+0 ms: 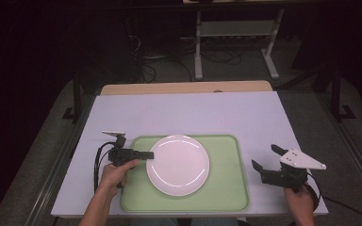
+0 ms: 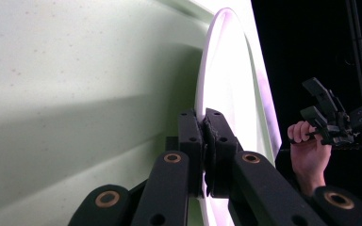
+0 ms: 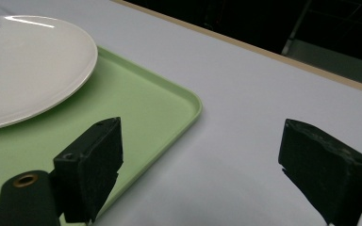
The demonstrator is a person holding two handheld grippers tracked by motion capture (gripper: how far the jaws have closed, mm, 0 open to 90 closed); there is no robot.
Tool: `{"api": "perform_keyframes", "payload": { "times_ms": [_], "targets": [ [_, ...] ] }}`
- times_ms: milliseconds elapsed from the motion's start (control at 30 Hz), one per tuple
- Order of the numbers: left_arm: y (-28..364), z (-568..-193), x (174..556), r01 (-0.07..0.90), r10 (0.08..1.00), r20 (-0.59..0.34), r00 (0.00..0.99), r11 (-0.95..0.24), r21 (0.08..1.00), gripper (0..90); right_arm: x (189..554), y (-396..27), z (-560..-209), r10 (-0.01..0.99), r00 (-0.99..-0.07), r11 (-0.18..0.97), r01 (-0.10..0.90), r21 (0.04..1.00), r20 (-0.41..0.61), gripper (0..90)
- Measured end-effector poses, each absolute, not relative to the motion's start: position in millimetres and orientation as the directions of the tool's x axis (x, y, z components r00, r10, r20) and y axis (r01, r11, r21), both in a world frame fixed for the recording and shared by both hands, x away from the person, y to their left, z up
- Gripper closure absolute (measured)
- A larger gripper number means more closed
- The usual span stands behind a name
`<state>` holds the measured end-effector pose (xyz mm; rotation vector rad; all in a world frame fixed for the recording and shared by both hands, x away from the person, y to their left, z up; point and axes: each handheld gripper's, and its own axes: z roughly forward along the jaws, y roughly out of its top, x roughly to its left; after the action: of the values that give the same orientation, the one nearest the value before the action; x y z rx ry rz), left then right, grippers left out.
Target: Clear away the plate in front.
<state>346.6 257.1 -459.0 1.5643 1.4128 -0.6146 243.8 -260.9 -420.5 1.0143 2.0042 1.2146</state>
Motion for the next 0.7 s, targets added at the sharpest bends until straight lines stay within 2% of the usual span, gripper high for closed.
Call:
{"api": "perform_keyframes", "payload": {
  "times_ms": [700],
  "targets": [
    [247.3,-459.5,344.0,0.956,0.533,-0.813,0.235,0.027,0.293,85.5,242.7,-257.8,-420.3,0.826,-0.553,0.315,0.298,0.901,-0.106,13.4]
  ]
}}
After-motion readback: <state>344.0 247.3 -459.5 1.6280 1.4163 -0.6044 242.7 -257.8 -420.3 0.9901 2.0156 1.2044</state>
